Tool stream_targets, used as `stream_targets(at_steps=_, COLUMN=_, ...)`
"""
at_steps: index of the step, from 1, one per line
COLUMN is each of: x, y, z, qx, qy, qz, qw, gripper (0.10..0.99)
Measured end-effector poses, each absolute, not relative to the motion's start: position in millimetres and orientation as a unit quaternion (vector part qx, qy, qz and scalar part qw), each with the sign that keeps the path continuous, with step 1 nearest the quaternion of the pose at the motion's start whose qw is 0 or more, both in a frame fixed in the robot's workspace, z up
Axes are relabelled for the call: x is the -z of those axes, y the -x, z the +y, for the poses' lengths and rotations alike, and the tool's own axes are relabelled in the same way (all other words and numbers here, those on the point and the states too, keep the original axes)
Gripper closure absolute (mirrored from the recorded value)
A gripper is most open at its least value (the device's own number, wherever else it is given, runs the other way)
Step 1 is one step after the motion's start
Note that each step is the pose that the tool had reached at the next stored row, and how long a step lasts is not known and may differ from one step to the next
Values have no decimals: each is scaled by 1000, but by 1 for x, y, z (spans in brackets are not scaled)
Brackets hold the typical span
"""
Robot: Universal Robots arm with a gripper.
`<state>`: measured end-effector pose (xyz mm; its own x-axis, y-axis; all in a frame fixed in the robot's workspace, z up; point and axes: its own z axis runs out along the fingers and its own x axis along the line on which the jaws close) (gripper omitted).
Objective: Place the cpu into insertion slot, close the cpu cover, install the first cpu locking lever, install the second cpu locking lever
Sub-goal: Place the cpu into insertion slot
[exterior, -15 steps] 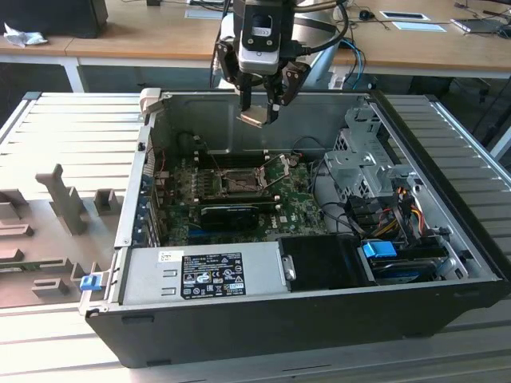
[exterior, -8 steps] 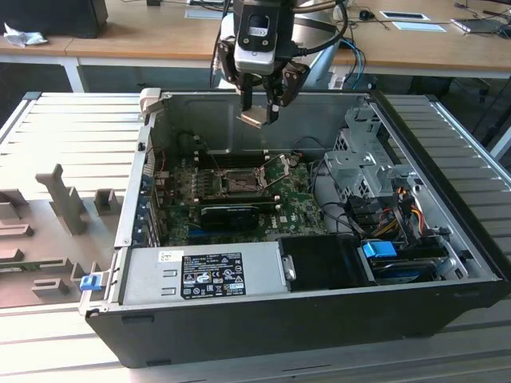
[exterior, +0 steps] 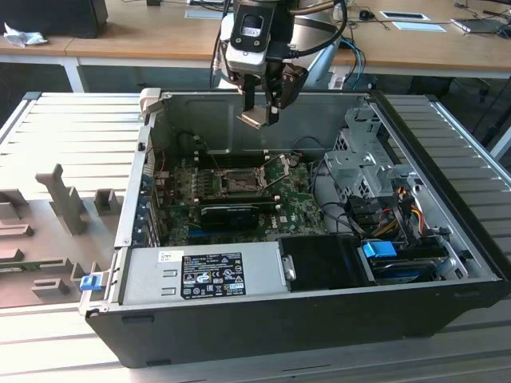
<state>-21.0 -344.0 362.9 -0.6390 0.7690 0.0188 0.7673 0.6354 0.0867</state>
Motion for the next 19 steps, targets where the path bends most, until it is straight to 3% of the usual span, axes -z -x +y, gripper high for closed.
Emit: stream_targets(at_steps=19, x=-360, y=21, z=-344, qx=-41, qy=-555, qz=831, qw=16, gripper=561)
